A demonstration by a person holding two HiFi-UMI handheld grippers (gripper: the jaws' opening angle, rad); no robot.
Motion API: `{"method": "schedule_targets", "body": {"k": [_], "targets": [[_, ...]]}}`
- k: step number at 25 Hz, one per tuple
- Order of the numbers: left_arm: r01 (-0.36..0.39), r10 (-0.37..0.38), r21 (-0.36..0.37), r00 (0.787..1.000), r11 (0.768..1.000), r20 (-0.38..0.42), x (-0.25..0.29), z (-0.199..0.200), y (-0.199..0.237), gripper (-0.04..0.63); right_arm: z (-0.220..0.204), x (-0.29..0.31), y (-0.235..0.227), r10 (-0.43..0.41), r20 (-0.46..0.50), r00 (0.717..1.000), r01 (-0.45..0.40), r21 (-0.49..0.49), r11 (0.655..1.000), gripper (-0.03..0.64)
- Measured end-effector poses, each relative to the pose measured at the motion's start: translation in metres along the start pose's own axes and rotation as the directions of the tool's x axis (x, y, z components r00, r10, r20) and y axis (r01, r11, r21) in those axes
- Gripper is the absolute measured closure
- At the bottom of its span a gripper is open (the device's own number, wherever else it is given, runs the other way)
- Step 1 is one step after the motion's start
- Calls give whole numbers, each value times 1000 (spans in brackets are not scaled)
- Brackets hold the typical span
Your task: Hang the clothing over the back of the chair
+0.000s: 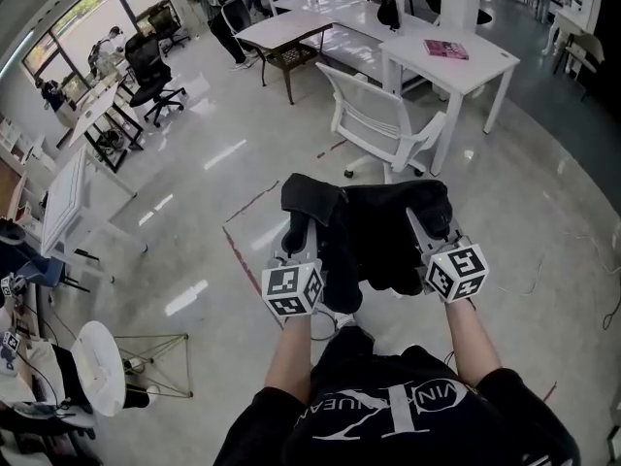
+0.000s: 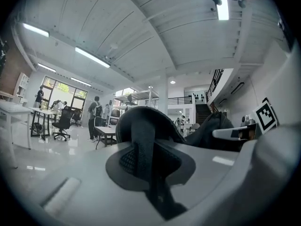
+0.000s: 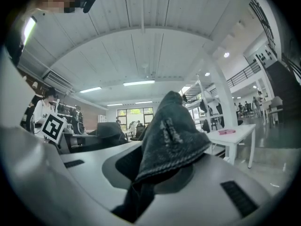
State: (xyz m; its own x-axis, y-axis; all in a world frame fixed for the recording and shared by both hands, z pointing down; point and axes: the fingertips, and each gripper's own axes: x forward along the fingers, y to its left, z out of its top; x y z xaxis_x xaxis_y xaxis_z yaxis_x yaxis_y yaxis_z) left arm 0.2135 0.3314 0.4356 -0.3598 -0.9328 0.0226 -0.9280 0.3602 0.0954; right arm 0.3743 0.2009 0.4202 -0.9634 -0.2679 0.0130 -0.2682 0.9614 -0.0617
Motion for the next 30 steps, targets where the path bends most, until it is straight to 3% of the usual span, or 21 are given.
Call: {"method": "schedule_targets", "body": {"k": [19,30], "targets": [[94,-95,-21,994,995,-49,166,8,90,554,1,163,-70,-87,-22,996,88,37,995,549],[104,-104,9,994,995,-32,206,18,137,554,1,226,-72,-91,0,996,91,40,995,549]]}}
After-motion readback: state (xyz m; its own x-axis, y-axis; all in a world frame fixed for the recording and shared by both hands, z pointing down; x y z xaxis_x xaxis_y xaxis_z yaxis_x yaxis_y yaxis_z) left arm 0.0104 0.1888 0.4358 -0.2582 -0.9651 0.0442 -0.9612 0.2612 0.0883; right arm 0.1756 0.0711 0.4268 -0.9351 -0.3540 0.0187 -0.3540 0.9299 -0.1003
